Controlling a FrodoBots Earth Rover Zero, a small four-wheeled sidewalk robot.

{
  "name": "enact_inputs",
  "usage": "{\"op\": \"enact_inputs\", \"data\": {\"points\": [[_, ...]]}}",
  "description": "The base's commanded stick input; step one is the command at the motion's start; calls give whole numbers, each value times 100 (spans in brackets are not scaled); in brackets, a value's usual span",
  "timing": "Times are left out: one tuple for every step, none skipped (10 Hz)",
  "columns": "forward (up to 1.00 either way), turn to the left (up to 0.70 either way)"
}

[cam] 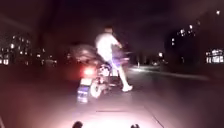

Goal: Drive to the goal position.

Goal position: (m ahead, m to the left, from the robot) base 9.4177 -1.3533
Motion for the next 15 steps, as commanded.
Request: {"op": "enact_inputs", "data": {"points": [[0, 0], [3, 0], [52, 0], [97, 0], [100, 0], [100, 0], [100, 0], [100, 0], [100, 0], [100, 0], [100, 0], [100, 0], [100, 0], [100, 0], [100, 0]]}}
